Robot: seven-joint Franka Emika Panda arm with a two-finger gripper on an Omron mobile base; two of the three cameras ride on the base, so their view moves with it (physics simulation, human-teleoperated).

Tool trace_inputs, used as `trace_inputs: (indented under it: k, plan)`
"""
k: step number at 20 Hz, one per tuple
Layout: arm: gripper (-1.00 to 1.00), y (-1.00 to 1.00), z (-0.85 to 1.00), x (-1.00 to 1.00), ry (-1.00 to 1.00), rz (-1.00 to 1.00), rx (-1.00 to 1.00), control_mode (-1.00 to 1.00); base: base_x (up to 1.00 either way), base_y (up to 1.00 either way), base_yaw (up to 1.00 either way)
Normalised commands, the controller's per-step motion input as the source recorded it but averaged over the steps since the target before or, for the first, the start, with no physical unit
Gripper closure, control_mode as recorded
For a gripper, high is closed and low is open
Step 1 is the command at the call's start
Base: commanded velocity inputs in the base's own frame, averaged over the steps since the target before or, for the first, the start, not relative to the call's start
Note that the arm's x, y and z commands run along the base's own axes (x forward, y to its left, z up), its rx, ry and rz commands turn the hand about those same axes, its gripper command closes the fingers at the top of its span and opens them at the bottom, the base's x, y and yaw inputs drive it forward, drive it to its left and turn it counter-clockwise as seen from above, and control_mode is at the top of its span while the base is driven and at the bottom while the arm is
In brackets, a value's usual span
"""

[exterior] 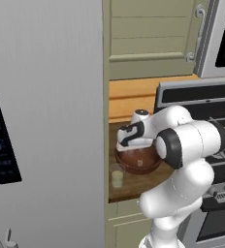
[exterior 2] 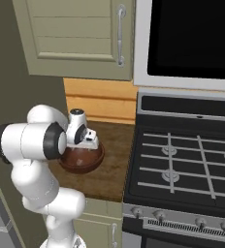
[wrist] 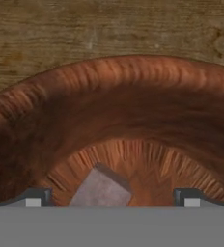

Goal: Grab a lemon wedge from the fridge and one ice cube from the ice bowl, and put them in the glass of lemonade.

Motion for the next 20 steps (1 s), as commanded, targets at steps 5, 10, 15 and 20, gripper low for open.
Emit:
trace_inputs:
  k: [5, 10, 15, 20]
  plan:
    - [-1.0, 0.0, 0.0, -0.17, 0.0, 0.16, -0.01, -1.0, 0.0, 0.0, 0.0]
    - [-1.0, 0.01, 0.0, 0.17, 0.0, 0.06, -0.01, -1.0, 0.0, 0.0, 0.0]
    - [-1.0, 0.12, -0.15, 0.09, 0.0, 0.0, -0.07, -1.0, 0.0, 0.0, 0.0]
    - [1.0, 0.21, -0.44, 0.0, 0.05, 0.01, -0.14, -1.0, 0.0, 0.0, 0.0]
